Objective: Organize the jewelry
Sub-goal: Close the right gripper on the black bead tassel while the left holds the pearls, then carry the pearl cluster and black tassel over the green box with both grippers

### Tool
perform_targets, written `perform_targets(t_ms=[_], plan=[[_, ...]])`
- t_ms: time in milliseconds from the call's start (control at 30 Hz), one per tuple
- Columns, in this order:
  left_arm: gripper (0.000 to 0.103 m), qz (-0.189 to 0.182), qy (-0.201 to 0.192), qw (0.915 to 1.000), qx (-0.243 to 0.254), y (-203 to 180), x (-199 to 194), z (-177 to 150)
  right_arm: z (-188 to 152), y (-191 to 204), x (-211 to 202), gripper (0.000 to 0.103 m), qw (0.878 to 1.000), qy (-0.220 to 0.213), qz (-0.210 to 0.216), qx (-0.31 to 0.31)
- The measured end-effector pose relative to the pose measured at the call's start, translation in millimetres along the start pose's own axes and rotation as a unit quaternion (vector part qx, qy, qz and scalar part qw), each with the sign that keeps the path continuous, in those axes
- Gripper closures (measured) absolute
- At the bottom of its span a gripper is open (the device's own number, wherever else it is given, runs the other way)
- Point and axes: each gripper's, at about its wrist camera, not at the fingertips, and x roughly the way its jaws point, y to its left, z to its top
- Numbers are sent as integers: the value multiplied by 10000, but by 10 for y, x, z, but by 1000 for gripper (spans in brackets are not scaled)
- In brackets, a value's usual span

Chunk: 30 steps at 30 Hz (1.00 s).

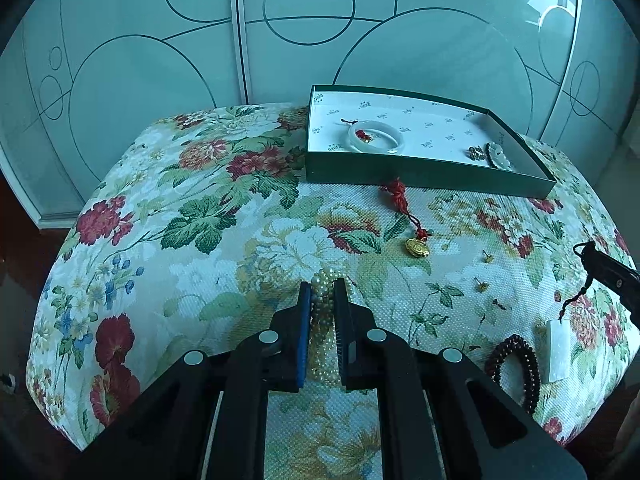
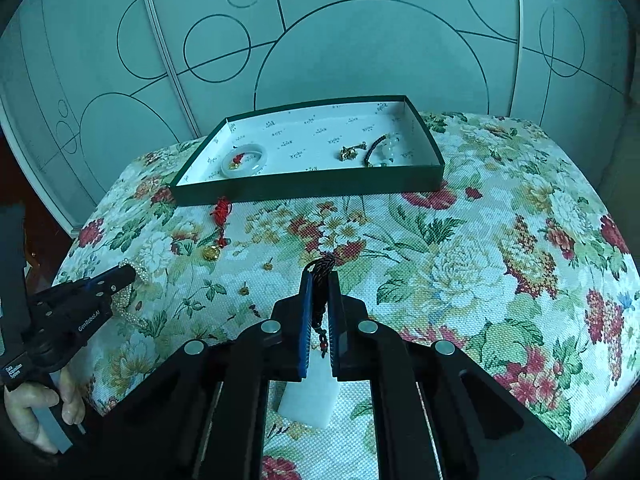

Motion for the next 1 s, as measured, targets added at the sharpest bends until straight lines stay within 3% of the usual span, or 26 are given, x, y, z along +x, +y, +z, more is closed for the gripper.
perform_targets(t_ms=[633, 1000], plan=[[92, 8, -445, 9990, 91, -73, -368, 216, 171, 14, -432, 96, 9977, -666, 74, -41], [92, -156, -686, 9972, 252, -264, -313, 632, 660, -88, -437, 96, 9940, -1093, 64, -33]])
